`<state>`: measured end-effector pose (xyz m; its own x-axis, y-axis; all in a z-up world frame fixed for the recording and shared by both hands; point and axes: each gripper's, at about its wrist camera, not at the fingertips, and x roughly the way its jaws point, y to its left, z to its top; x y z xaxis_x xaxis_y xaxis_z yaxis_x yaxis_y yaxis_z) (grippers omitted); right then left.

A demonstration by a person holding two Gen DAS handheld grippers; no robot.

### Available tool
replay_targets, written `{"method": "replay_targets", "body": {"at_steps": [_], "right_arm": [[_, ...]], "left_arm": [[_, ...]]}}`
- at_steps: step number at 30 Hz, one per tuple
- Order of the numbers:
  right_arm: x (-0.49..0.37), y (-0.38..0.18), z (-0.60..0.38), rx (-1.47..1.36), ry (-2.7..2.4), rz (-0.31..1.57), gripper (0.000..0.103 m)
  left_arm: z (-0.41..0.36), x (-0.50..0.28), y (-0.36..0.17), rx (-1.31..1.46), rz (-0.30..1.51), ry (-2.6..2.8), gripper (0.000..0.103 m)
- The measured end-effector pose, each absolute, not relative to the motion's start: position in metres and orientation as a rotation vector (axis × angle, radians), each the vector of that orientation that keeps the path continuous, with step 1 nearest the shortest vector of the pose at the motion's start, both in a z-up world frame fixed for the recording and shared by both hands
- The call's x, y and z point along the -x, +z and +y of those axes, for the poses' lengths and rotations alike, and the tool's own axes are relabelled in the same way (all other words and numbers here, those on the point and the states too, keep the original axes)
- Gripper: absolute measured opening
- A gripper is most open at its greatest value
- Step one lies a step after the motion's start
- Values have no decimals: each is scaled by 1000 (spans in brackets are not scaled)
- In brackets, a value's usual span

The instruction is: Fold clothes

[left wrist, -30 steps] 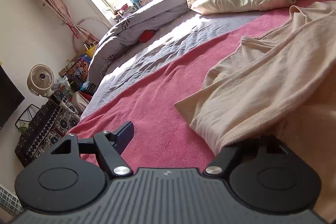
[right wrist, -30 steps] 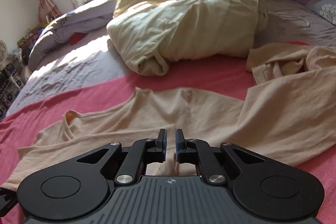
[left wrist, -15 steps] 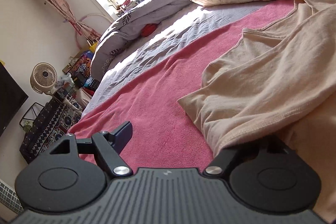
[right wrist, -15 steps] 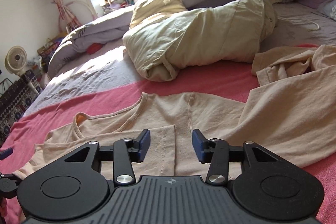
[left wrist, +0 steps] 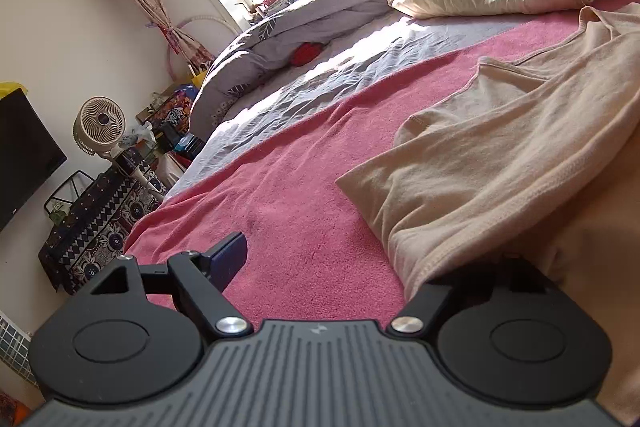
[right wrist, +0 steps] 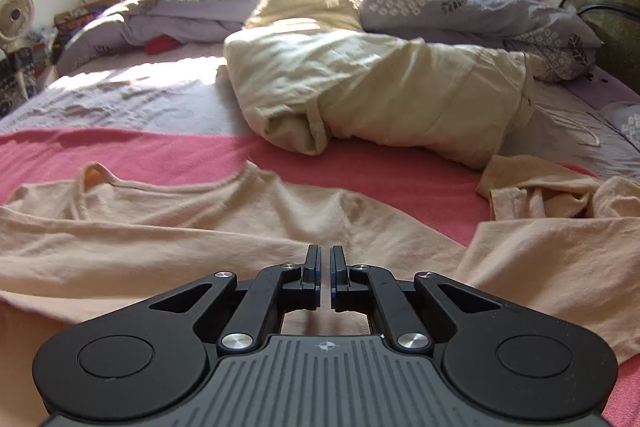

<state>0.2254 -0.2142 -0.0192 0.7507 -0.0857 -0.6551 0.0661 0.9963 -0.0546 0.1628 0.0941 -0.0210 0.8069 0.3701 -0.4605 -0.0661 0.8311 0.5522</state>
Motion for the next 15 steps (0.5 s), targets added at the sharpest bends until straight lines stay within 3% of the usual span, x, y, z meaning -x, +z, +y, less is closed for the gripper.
{"method": "replay_targets", "body": {"at_steps": [3,6,8,12,15], "right_arm": [[-223,-21,-236,-41,-131,715,5],[-206,-9,-253,-148,-74,681,12],[-188,0,-261,-185,-31,674,27],[-139,10,-266,-172,21,704,32],[-93,11,-272,-146,52,732,45]], "left_arm": [[93,-160,-8,-551,592,239,83],[99,-159,8,-478,593,203,87],[104,-170,5,-441,633,223,88],[108,-193,-7,-413,692,274,91],[103,-184,-3,-427,715,266,91]]}}
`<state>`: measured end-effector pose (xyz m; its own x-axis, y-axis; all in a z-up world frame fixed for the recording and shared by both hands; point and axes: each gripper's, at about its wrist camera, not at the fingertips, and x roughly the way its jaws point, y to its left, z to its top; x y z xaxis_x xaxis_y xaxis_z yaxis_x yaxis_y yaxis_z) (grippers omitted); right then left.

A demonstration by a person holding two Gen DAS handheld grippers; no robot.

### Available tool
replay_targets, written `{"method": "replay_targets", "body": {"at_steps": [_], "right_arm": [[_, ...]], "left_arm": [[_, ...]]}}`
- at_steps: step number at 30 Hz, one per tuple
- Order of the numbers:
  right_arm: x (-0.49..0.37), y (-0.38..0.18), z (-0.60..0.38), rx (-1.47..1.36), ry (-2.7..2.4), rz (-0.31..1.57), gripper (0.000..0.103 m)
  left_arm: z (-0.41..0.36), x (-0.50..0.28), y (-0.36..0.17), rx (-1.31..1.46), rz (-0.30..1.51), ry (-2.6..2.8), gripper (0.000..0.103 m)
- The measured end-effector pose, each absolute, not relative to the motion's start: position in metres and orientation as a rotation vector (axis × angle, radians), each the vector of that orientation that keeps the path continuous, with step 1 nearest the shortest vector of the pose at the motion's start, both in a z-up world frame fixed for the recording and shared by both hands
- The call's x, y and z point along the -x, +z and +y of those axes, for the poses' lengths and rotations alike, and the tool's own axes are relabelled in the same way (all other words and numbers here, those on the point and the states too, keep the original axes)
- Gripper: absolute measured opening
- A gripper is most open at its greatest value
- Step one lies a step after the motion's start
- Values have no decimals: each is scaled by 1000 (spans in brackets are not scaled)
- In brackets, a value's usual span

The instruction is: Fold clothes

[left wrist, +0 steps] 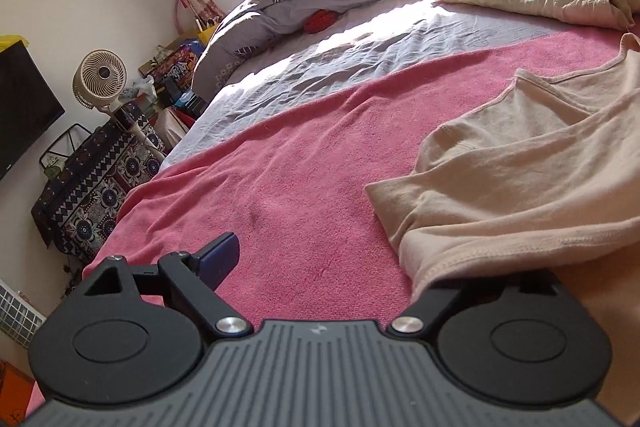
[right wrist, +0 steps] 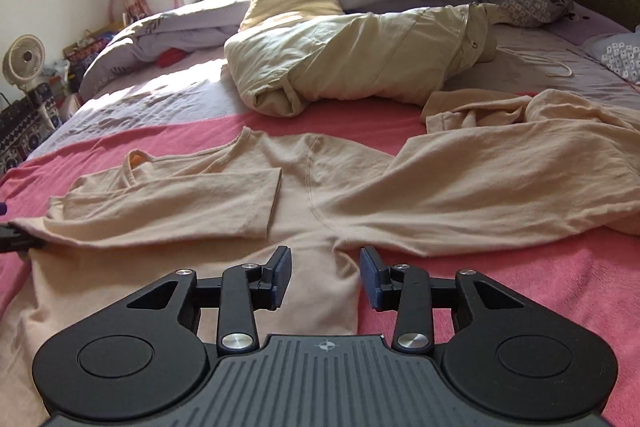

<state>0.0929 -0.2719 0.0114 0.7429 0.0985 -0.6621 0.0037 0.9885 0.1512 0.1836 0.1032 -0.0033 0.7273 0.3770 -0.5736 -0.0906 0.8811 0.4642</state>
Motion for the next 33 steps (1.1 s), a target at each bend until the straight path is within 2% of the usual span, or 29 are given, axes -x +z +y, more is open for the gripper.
{"method": "replay_targets", "body": {"at_steps": [4,13,22,28,30,32,33], "right_arm": [[-38,7,-284,-151,60,772,47],[58,11,-313,-279,100,779,47],[118,1,-329,-358,218,832,47],[125,-4,-337,-422,235,806,47],[123,-8,-336,-430,251,804,51],[122,-11,-334,-448,275,798,65],[121,-12,-333,-451,282,795,68]], "left_arm": [[114,-153,4,-368,746,126,91],[184,-73,39,231,765,-96,92],[181,82,14,395,853,-307,92],[168,113,13,430,854,-312,94],[159,114,10,404,851,-285,94],[134,117,9,260,847,-233,95],[122,119,8,188,844,-208,97]]}}
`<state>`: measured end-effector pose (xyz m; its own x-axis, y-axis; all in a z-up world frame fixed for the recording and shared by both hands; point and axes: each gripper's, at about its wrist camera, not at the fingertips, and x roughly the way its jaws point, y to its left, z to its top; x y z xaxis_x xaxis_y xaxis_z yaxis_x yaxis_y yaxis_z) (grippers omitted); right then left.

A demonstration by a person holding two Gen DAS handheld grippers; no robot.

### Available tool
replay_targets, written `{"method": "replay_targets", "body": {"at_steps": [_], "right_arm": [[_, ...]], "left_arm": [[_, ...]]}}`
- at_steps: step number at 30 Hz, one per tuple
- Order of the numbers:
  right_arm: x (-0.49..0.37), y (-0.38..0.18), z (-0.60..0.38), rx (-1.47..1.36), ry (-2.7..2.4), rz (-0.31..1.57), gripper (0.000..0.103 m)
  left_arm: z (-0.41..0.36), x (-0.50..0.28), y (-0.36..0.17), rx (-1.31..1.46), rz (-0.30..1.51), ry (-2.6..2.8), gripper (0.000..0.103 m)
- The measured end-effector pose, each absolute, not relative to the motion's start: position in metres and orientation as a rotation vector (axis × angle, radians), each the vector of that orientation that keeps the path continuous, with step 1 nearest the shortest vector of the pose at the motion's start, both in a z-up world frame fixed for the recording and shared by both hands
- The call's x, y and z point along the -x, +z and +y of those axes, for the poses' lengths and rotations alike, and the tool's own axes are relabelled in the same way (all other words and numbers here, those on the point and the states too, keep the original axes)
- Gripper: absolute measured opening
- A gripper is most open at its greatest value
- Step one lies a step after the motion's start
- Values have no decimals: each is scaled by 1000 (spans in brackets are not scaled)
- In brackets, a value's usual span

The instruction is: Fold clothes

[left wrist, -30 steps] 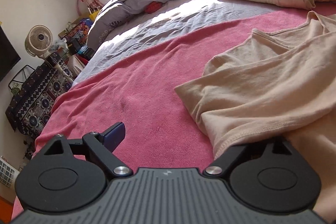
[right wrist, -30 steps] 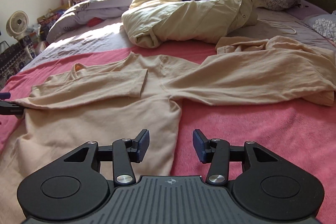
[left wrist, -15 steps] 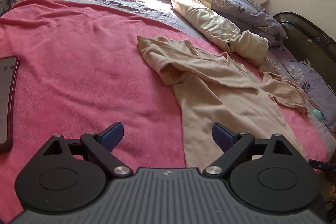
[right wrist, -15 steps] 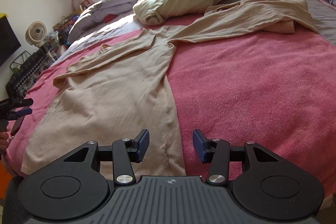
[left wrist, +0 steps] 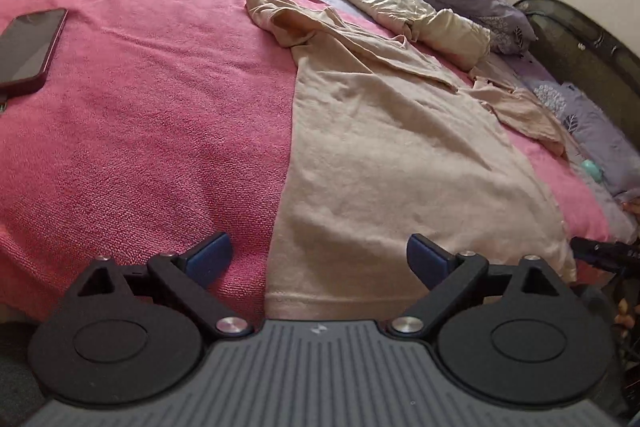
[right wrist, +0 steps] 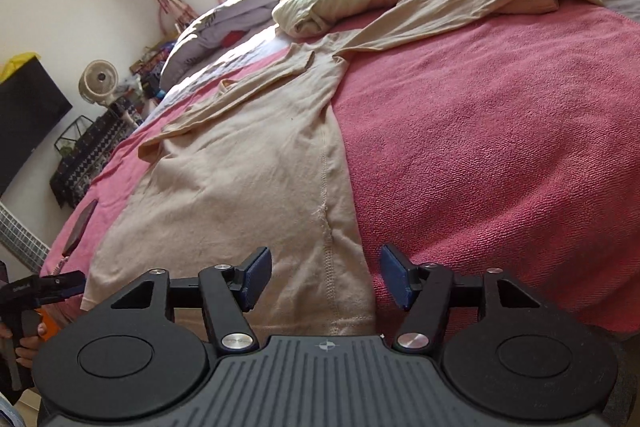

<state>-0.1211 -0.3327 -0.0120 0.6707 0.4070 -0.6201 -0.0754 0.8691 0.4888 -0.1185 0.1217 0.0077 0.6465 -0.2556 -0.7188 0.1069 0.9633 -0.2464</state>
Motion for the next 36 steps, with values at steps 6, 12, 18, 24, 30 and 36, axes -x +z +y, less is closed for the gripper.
{"method": "replay_targets", "body": {"at_steps": [6,12,18,24,30,36], "right_arm": [[127,-14,-324,-425,282,768,72],[126,-17,-329,-464,292,758,72],[122,-20,-342,-551,326,763,72],[106,-16,-338,-501,259,767,54],[114,-2,-333,-538,218,853,7],[131,6,-340,-522,218,882,6]], "left_arm": [[82,125,1,18,822,-89,98],[134,124,7,442,834,-151,64],[173,120,-15,854,886,-172,39],[173,111,-22,817,936,-118,5],[171,113,-2,835,910,-192,0],[171,122,15,796,862,-275,0]]}}
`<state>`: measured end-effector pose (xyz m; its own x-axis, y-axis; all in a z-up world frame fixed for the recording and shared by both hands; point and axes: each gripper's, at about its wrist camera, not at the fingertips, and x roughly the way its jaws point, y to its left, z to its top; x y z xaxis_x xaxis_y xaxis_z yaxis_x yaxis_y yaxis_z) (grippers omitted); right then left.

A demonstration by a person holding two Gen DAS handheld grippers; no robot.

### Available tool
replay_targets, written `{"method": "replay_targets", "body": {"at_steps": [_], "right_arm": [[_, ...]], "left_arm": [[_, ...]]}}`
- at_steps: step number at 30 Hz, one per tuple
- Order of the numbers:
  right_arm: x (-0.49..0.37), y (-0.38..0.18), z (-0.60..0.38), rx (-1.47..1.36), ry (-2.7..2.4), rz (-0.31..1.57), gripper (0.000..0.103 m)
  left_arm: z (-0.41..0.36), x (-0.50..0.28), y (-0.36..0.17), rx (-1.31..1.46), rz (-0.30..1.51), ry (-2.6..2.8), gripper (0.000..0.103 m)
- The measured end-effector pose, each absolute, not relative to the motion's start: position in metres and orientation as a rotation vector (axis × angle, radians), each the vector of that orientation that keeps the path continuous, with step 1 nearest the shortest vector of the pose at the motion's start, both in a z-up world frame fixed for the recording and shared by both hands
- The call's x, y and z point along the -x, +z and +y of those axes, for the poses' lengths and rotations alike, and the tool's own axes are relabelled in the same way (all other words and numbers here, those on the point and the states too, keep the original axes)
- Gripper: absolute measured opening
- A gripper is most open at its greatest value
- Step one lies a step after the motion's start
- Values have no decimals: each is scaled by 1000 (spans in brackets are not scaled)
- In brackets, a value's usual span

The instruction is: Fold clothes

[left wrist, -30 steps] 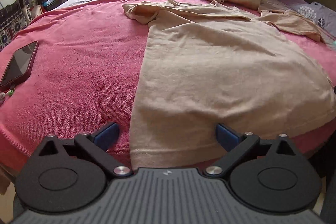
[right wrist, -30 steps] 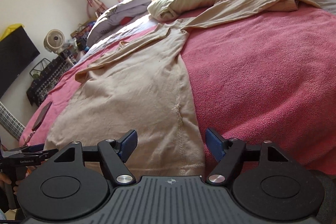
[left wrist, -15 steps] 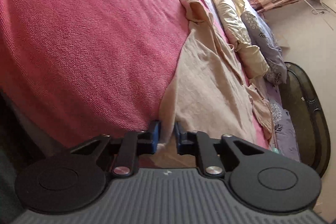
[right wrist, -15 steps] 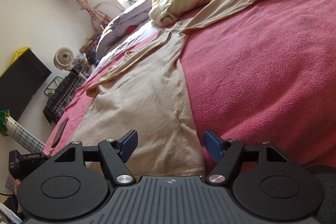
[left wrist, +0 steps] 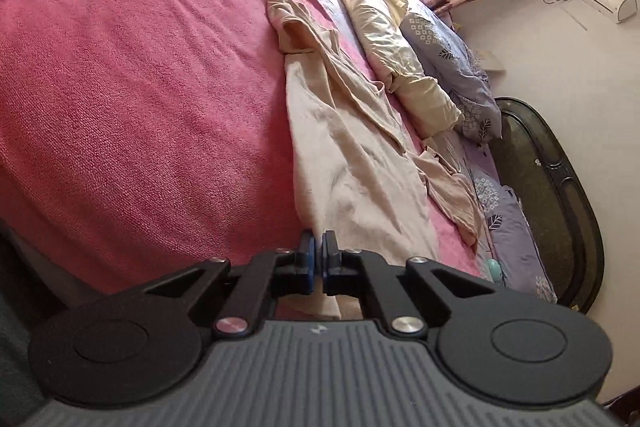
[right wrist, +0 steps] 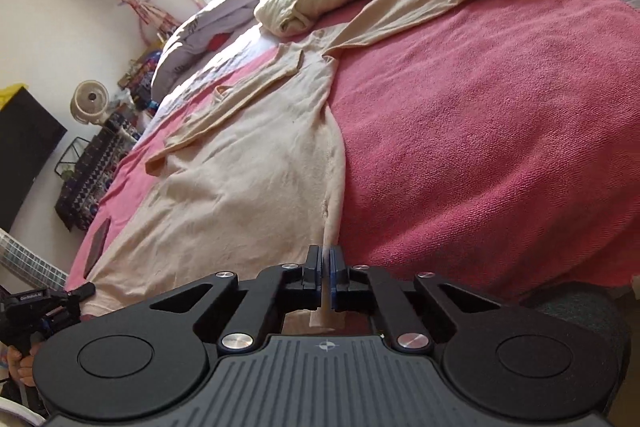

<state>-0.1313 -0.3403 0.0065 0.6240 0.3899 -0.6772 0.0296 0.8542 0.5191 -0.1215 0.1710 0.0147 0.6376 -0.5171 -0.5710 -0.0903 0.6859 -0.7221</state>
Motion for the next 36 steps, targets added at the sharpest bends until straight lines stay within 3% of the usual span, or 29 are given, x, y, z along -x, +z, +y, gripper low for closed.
{"method": "replay_targets", "body": {"at_steps": [4,5,8,9,10,11,18,24,28,34,36], "right_arm": [[127,-7,-342,-501,194,906,14],[125,-10,-341,-500,200,906,25],[120,-10,-332,-477,236,897,45],[118,-9,-328,-455,233,903,45],[117,-7,-324,-435,228,921,34],[116,-5,-321,-424,223,949,4],[127,29,-323,-453,249,952,5],[129,-5,-336,-408,103,1149,4],[140,-15,-341,-433,85,1166,5],[125,21,-347,-387,73,1009,12],[106,42,-342,-332,89,923,25]], "left_arm": [[172,118,-6,791,944,-207,0],[172,120,-11,798,957,-197,0],[170,121,-16,793,969,-195,0],[170,120,-15,789,968,-195,0],[170,120,-14,786,968,-195,0],[170,121,-11,785,963,-194,0],[178,129,16,736,895,-237,0],[174,131,-7,676,1014,-184,0],[165,136,-12,563,1067,-170,0],[157,150,-13,262,1168,-69,0],[165,157,-1,228,1124,-52,0]]}}
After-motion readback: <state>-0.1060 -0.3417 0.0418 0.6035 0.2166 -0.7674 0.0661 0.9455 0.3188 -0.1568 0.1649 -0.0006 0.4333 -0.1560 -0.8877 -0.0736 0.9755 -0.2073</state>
